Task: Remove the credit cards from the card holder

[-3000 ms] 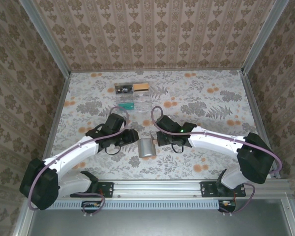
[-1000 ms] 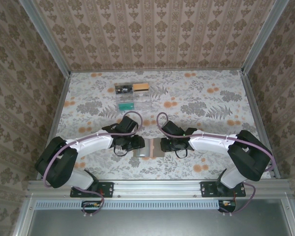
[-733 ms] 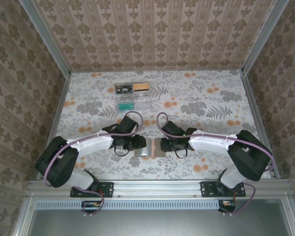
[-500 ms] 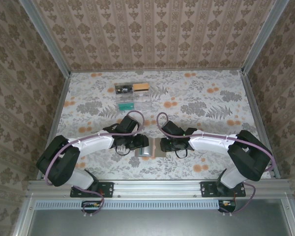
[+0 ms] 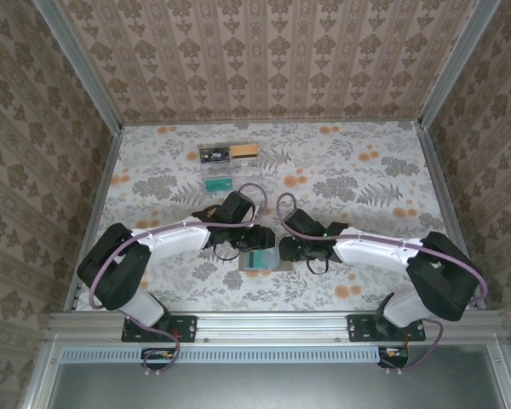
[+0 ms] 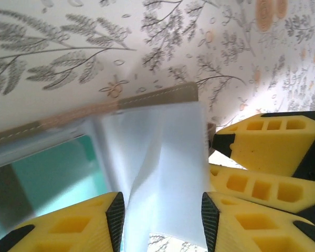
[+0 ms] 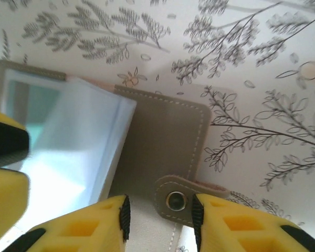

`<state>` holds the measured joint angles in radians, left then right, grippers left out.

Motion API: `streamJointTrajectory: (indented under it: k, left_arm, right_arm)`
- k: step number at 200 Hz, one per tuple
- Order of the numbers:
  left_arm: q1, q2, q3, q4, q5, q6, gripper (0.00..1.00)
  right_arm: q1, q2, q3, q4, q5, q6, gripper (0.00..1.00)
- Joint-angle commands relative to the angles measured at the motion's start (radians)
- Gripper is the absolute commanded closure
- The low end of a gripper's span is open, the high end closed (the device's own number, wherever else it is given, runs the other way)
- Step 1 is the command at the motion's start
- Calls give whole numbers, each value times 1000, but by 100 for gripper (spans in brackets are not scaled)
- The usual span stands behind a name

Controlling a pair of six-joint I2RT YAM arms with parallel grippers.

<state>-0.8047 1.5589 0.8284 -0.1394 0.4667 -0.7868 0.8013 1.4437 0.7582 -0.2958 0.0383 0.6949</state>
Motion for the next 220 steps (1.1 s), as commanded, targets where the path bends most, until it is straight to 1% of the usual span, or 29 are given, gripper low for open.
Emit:
streamJointTrajectory:
  k: [1,38,76,89,112,143,174,189,208,220]
  left_arm:
    - [-10,38,42,13,47,35,54]
    - [-26,108,102,18,95,51,55]
    - [-30,146,124,14,107,50,57]
    - [-26,155,122,6,99,46,58]
    - [-8,164,112,4,81,29,60]
    - [14,148,99,6,57,15,60]
    - [24,98,95,-14,24,13,60]
    - [31,74,88,-22,15,11,60]
    - [38,40,78,-37,7,12,59]
    - [44,10,67,-56,-9,10,59]
  right_arm:
    - [-12,-88,-23,-49,71,24,58]
    - [-22,-181,-72,-62,84,50,53]
    - [-22,-219,-105,-30,36,63,50]
    - [-20,-227,-120,1,11,69,46]
    - [-11,-222,-151,64,-35,93,41]
    - [23,-158,-138,100,-48,99,37]
    - [37,-83,-108,105,-51,94,38]
    - [37,-60,-83,77,-35,90,38]
    - [36,-11,-61,48,-12,77,41]
    - [37,1,-54,41,2,69,46]
